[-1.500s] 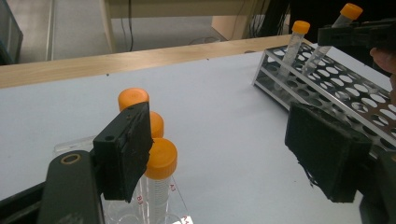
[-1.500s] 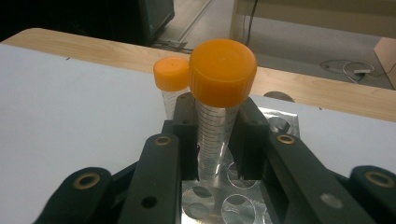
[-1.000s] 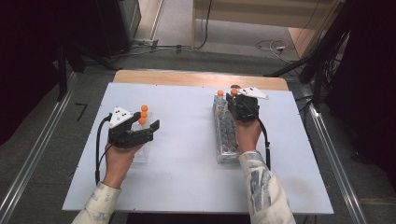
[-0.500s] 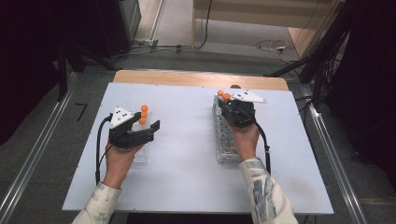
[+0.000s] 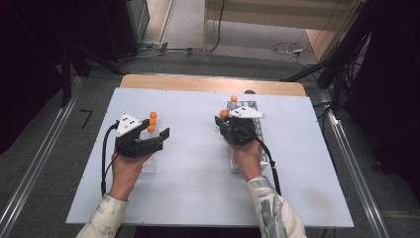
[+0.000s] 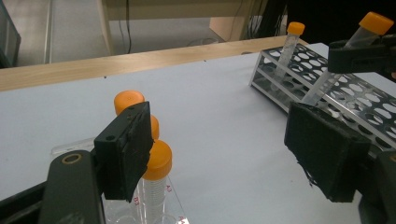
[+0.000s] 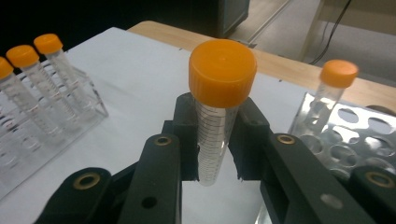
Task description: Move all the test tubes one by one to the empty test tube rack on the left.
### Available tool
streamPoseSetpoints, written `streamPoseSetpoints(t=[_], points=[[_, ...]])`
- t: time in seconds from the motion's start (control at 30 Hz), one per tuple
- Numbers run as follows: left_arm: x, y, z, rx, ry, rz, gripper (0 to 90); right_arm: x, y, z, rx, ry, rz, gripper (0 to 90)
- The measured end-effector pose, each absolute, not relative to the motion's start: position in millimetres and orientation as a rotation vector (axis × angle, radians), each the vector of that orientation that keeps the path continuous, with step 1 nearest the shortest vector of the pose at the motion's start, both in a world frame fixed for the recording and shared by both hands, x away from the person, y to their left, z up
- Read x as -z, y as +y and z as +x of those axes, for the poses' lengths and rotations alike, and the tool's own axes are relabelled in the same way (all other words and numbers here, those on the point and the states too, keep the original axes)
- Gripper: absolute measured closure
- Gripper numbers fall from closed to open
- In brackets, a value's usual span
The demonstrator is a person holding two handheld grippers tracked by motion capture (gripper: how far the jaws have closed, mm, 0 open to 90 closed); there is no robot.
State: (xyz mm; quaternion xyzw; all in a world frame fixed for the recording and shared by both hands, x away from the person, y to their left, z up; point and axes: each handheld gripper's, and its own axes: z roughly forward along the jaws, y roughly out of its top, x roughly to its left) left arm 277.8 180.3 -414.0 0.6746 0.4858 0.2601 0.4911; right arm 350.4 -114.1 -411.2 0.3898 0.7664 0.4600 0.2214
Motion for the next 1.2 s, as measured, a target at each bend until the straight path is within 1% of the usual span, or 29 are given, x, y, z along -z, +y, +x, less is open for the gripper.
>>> streamPoseSetpoints(t=[0.27,0.8,1.03,1.2], points=[[413.6,178.9,276.9,-0.629,1.169,1.642,23.8,416.1,-99.9,338.9,-1.293,2.159,1.039,72.0],[413.2,166.2,273.2,-0.602,1.109,1.68,24.2,434.5,-57.9,315.8,-1.296,2.269,0.945,72.0],[412.3,149.2,268.3,-0.567,1.027,1.73,26.3,441.6,-42.5,307.8,-1.303,2.307,0.913,72.0],[415.9,141.2,267.9,-0.544,1.012,1.759,32.2,444.6,-33.2,303.0,-1.297,2.336,0.877,71.9]])
